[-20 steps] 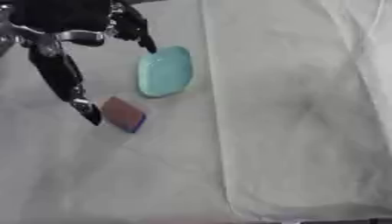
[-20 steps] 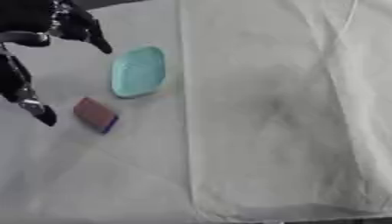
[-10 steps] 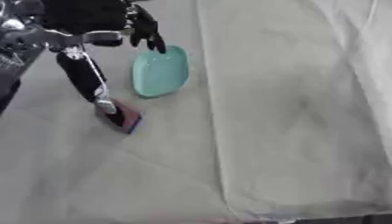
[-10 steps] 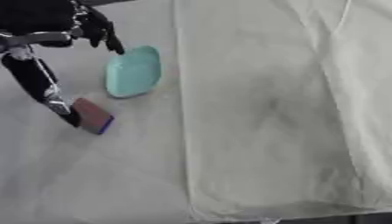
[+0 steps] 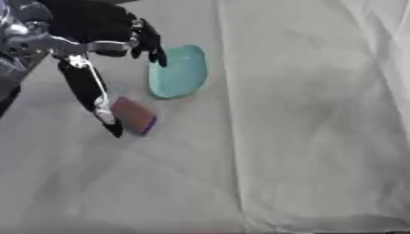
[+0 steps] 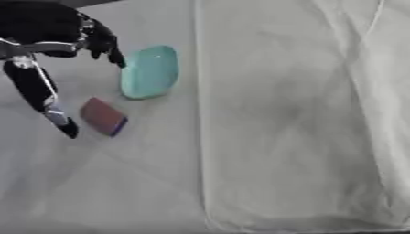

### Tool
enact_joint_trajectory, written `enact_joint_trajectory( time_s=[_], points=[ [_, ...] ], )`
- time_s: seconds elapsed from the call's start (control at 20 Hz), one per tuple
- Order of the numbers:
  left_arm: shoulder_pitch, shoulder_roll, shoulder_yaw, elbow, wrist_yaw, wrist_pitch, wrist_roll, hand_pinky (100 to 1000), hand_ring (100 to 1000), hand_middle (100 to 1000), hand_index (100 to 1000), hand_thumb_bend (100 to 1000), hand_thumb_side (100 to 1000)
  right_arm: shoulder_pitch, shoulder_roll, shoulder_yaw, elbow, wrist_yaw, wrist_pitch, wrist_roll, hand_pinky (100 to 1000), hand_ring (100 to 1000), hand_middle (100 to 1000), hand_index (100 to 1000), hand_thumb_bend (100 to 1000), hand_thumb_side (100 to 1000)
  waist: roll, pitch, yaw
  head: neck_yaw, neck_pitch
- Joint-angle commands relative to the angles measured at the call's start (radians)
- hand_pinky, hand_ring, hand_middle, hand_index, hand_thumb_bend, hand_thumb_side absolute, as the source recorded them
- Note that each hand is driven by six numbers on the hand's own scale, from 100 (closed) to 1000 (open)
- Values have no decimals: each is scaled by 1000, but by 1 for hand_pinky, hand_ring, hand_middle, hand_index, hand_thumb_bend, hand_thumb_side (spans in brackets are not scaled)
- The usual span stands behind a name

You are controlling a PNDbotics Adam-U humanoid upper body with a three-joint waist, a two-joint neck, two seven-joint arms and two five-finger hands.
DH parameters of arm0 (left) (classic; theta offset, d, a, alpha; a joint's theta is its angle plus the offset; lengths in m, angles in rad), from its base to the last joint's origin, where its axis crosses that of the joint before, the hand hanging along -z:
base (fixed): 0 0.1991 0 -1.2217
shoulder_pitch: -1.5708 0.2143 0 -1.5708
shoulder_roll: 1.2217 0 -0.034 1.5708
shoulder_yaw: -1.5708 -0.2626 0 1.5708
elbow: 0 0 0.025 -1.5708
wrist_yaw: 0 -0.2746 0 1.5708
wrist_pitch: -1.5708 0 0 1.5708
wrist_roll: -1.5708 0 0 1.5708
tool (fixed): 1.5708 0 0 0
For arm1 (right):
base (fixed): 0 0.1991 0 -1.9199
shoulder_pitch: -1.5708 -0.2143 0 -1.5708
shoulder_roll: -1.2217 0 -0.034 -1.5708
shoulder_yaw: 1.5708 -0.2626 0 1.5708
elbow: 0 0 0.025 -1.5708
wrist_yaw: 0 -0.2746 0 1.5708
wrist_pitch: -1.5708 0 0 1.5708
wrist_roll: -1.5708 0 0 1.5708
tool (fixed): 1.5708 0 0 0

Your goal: Pick up objects on the table and place them in the box.

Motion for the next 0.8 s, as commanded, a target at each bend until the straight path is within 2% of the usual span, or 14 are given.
enact_joint_trajectory(
  time_s=[0.05,0.8],
  points=[
    [4,53,19,-17,3,2,-9,391,543,605,779,978,481,-5,-7,-9,-19,-5,2,1,404,495,592,682,100,567,-8,-11,4,9,-4],
    [55,29,20,9,0,17,0,401,537,598,750,890,516,-12,-4,-12,-19,-4,7,2,402,494,592,684,100,564,-21,-3,6,13,-4]
  ],
)
